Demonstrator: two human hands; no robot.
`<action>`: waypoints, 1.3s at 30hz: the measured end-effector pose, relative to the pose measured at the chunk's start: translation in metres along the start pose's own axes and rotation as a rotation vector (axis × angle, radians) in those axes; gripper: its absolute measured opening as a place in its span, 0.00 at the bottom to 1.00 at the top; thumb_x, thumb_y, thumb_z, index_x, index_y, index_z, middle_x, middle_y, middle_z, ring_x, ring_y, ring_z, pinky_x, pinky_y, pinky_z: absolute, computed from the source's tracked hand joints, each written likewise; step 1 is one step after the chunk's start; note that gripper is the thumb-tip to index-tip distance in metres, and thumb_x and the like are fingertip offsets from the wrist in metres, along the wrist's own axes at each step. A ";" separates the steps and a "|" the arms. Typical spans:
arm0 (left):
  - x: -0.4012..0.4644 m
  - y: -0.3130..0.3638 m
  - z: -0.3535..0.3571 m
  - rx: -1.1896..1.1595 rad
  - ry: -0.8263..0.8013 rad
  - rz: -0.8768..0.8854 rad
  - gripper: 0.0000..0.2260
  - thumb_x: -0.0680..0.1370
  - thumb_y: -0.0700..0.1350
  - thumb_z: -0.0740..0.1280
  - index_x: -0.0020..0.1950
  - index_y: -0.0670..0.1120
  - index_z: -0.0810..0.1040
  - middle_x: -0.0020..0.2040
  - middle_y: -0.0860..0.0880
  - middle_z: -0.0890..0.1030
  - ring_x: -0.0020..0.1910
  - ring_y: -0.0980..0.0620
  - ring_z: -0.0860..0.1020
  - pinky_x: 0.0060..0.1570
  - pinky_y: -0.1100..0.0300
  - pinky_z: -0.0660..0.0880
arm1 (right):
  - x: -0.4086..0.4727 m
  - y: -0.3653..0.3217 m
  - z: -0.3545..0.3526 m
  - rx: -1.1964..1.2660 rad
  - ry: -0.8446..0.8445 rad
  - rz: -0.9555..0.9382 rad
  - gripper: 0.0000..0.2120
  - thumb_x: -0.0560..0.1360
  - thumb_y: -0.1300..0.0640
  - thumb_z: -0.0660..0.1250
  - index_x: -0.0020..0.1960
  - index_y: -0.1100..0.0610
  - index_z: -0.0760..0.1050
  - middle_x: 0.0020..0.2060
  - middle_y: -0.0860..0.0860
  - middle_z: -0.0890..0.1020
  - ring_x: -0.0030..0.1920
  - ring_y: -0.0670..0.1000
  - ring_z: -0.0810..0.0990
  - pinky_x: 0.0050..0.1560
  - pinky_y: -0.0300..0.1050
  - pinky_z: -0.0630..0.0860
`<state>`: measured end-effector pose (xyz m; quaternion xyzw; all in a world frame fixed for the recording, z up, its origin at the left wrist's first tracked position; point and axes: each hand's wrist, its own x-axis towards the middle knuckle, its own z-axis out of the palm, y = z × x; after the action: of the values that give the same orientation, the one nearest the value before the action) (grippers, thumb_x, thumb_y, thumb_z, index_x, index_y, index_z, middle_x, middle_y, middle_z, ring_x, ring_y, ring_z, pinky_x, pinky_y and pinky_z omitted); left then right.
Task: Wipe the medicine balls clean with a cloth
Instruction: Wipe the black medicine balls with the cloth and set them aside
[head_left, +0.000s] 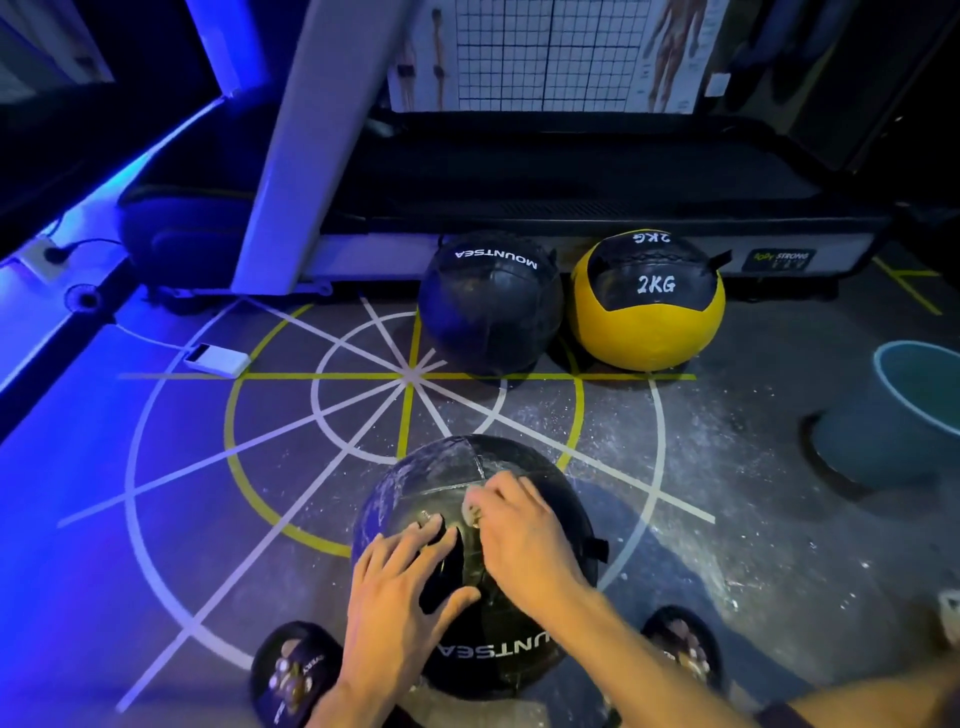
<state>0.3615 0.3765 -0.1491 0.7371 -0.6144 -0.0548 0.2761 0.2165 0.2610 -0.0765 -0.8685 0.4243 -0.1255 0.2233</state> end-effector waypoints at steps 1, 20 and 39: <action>0.001 0.000 -0.001 0.002 -0.004 -0.010 0.29 0.76 0.72 0.63 0.70 0.57 0.79 0.71 0.61 0.75 0.68 0.57 0.73 0.69 0.53 0.65 | 0.004 0.009 -0.003 -0.033 -0.053 -0.046 0.11 0.82 0.62 0.60 0.57 0.48 0.74 0.55 0.42 0.72 0.55 0.43 0.69 0.52 0.36 0.67; 0.007 0.000 0.013 -0.091 -0.106 0.041 0.28 0.75 0.67 0.64 0.75 0.64 0.70 0.77 0.69 0.64 0.77 0.65 0.62 0.76 0.52 0.56 | 0.027 0.075 -0.043 -0.023 0.086 0.358 0.10 0.81 0.61 0.66 0.59 0.49 0.81 0.59 0.47 0.82 0.48 0.40 0.76 0.41 0.24 0.69; 0.021 0.008 0.005 -0.178 -0.187 0.117 0.25 0.80 0.50 0.65 0.76 0.65 0.68 0.77 0.71 0.62 0.79 0.68 0.55 0.79 0.62 0.41 | 0.040 0.008 -0.025 0.088 0.033 0.121 0.08 0.81 0.54 0.67 0.58 0.44 0.80 0.55 0.41 0.78 0.49 0.39 0.77 0.45 0.29 0.70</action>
<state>0.3578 0.3550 -0.1440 0.6643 -0.6720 -0.1615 0.2847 0.2253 0.2180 -0.0578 -0.8284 0.4737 -0.1448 0.2615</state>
